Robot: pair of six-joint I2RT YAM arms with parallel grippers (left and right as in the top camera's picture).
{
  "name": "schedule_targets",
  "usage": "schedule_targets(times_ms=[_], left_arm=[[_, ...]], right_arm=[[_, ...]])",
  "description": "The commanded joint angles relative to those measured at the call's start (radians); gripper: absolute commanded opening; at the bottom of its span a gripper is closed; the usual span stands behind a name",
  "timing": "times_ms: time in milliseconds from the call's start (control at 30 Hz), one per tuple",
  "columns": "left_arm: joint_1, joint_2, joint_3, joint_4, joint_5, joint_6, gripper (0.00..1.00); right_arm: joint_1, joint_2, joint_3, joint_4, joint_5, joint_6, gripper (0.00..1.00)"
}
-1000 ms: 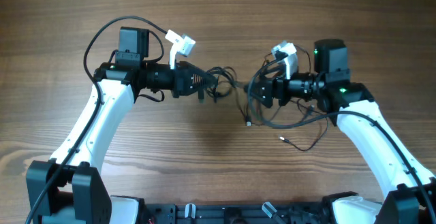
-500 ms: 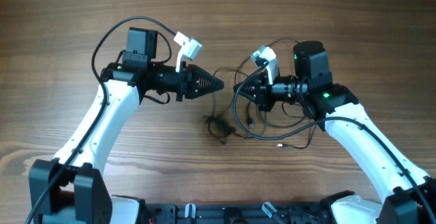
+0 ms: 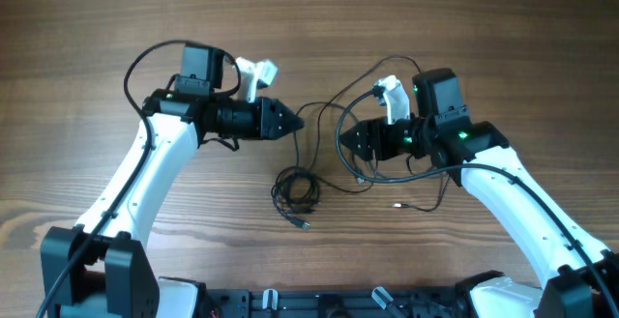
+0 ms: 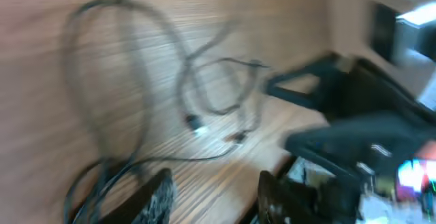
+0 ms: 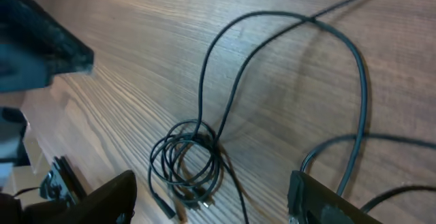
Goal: Untangle cables
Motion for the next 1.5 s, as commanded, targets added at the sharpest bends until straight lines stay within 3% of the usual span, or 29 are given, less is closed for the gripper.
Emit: schedule_targets(times_ms=[0, 100, 233, 300, 633, 867, 900, 967, 1033, 1200, 1467], left_arm=[[-0.002, -0.014, 0.008, -0.142, -0.309, -0.271, 0.29], [-0.005, -0.014, 0.005, -0.247, -0.317, -0.316, 0.46], [-0.028, -0.014, -0.04, -0.291, -0.317, -0.324, 0.42], [-0.043, -0.014, -0.095, -0.271, -0.336, -0.384, 0.39], [-0.1, -0.014, -0.442, 0.083, -0.361, -0.665, 0.43], [-0.187, -0.014, -0.502, 0.257, -0.365, -0.735, 0.43], [-0.202, -0.014, -0.502, 0.278, -0.375, -0.735, 0.37], [-0.223, -0.014, -0.502, 0.303, -0.422, -0.734, 0.04], [-0.229, -0.015, -0.502, 0.303, -0.471, -0.717, 0.04], [-0.19, -0.072, -0.445, 0.263, -0.477, -0.539, 0.04], [-0.178, -0.343, -0.322, 0.271, -0.477, -0.249, 0.04]], right_arm=[[0.013, 0.006, -0.011, -0.017, -0.002, 0.034, 0.75], [0.014, 0.008, -0.015, -0.03, -0.002, 0.034, 0.75], [0.014, 0.008, -0.016, -0.032, -0.002, 0.038, 0.75], [0.014, 0.008, -0.016, -0.032, -0.002, 0.043, 0.75], [0.014, 0.008, -0.016, -0.031, -0.003, 0.042, 0.75], [0.014, 0.008, -0.016, -0.031, -0.003, 0.042, 0.74], [0.014, 0.008, -0.016, -0.031, -0.003, 0.042, 0.75], [0.014, 0.008, -0.016, -0.032, -0.012, 0.043, 0.74], [0.015, 0.008, -0.016, -0.032, -0.037, 0.041, 0.71], [0.015, 0.008, -0.016, -0.031, -0.074, 0.039, 0.68], [0.03, 0.008, -0.016, -0.028, -0.22, -0.074, 0.68]])
